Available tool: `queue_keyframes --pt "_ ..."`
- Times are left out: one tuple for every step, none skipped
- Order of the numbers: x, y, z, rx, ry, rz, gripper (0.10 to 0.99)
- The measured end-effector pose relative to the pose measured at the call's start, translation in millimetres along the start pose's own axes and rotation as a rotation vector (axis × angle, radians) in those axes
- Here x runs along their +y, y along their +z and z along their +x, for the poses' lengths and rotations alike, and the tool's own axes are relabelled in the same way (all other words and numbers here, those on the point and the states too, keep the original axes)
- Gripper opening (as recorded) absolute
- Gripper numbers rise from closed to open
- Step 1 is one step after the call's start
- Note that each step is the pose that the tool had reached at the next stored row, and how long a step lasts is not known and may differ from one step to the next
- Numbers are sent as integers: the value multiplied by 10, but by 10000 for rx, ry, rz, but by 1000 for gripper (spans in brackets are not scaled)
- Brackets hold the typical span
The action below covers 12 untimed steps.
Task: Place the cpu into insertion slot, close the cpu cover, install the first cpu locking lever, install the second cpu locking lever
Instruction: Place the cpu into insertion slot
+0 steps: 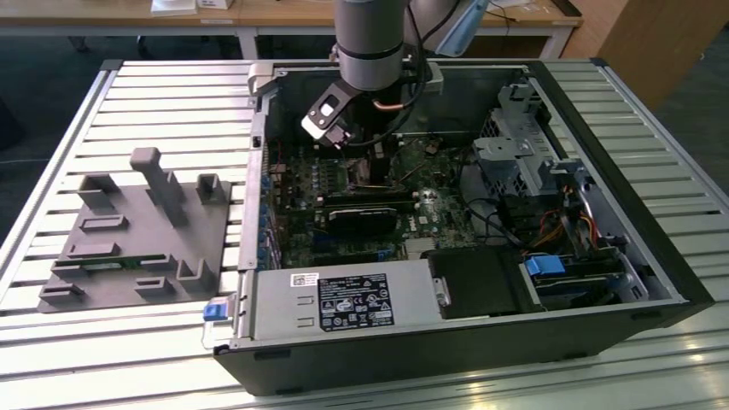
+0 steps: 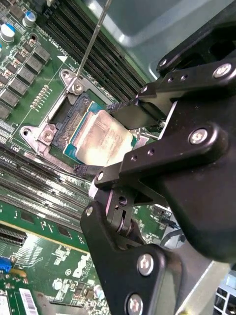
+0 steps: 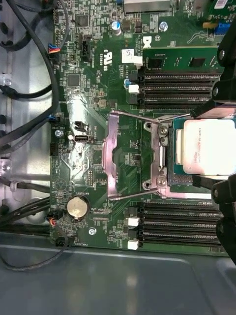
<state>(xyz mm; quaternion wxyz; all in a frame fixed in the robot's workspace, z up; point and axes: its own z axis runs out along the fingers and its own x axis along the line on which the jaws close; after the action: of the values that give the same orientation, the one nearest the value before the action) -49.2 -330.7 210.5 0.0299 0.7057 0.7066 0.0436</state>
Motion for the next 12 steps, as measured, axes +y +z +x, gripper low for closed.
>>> queue_keyframes --pt "-3 12 1 1 3 -1 537" --pt "-6 22 1 0 10 -1 537" --pt "-9 29 3 -2 23 -1 537" --pt "-12 33 3 -3 35 -1 537" --pt "-13 33 3 -6 36 1 537" --pt "-13 33 3 -7 36 1 537" --pt "-13 34 3 -6 37 0 537" --pt "-13 37 6 -3 40 -2 537" --pt "-13 39 8 -3 44 -2 537" --pt "-14 42 13 -5 56 -2 537" --pt "-14 46 18 -7 70 -1 537" --pt "-15 52 24 -7 85 -3 537"
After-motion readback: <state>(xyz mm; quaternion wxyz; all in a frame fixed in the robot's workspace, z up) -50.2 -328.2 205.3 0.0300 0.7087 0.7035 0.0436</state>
